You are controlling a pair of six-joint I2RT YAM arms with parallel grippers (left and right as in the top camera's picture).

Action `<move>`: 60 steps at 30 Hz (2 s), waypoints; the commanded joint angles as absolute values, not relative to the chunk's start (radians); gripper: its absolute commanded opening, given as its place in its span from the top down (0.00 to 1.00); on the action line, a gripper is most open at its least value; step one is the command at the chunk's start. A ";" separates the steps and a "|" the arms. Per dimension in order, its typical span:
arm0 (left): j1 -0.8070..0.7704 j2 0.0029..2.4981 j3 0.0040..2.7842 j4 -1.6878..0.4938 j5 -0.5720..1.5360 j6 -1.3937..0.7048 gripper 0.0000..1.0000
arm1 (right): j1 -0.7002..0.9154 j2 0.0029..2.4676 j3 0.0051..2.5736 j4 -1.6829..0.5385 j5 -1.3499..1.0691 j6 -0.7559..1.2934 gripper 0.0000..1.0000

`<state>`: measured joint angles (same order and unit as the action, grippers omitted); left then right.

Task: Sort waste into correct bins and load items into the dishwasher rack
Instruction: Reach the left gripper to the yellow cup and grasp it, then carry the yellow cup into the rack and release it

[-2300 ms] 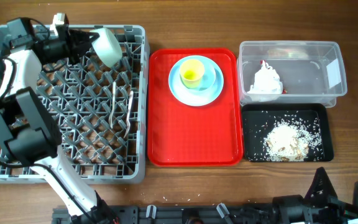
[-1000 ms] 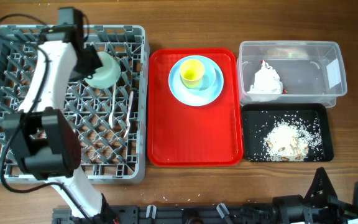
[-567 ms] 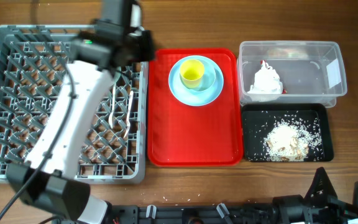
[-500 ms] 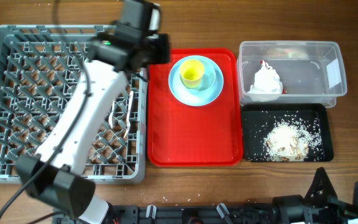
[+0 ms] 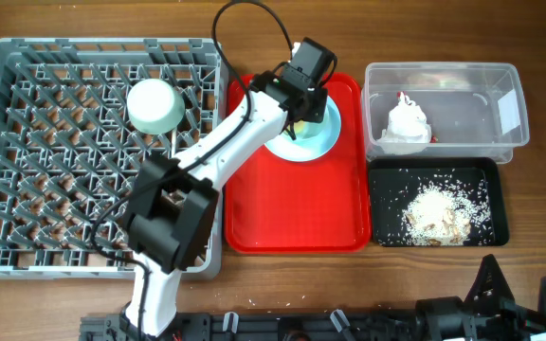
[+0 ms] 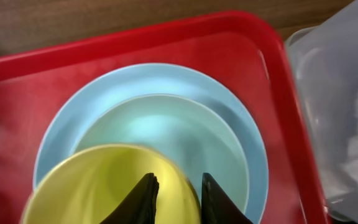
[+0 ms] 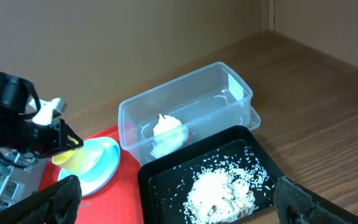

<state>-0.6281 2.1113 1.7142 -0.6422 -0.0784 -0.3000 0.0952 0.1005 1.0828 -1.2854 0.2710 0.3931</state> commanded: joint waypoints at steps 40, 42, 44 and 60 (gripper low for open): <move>0.555 1.861 1.288 -1.440 1.263 0.423 0.96 | 0.093 0.091 1.085 -1.282 0.292 0.400 0.00; 0.578 1.906 1.264 -1.439 1.256 0.458 0.90 | 0.093 0.091 1.085 -1.282 0.292 0.401 0.00; 0.589 1.928 1.254 -1.440 1.252 0.468 0.90 | 0.093 0.091 1.085 -1.282 0.292 0.400 0.00; 0.559 1.931 1.254 -1.320 1.345 0.434 0.96 | 0.093 0.091 1.085 -1.282 0.292 0.400 0.00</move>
<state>0.5613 1.9224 1.2572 -1.3518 1.3258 0.4438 0.0944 0.1005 1.0828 -1.2854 0.2714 0.3931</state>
